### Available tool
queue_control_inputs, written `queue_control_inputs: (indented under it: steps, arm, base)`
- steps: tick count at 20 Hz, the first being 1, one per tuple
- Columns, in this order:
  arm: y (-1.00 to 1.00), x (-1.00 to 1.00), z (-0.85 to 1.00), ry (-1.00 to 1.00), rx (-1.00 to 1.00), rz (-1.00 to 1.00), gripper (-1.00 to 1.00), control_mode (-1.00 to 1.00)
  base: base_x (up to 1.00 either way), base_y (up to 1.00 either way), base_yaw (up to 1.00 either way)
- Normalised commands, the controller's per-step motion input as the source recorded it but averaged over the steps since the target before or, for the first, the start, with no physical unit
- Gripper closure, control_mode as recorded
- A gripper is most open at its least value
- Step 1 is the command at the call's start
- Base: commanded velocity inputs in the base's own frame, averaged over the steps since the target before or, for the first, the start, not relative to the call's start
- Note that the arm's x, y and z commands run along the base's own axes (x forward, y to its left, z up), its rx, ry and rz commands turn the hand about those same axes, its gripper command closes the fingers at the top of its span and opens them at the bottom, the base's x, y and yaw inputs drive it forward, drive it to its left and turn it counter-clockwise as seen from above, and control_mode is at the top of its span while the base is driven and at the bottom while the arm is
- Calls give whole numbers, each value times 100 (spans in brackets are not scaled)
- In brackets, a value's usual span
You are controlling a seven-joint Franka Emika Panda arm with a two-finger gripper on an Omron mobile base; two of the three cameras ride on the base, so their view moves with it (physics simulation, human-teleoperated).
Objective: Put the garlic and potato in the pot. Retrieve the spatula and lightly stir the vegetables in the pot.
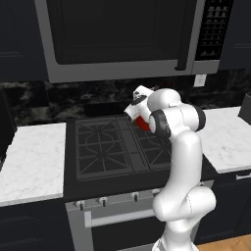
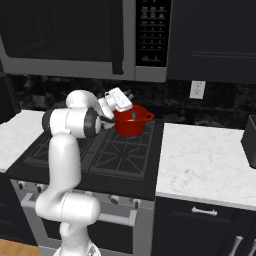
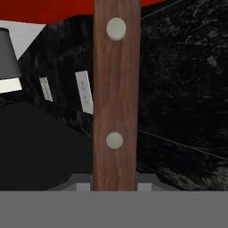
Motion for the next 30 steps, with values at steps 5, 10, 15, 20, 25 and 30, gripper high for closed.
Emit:
queue_control_inputs:
  steps: [5,10,15,20,25,30]
  arm:
    - [-1,0,-32,5,3,0,100,-100]
    - [-4,7,-21,0,9,0,100,-100]
    - [0,0,-14,-9,9,0,100,-100]
    - [4,0,0,-17,6,0,100,-100]
    - [-34,-2,0,-1,0,0,100,-100]
    - [-42,1,-8,1,-1,0,100,-100]
  base:
    - [0,0,0]
    - [0,0,0]
    - [0,0,0]
    - [0,0,0]
    - [0,0,0]
    - [0,0,0]
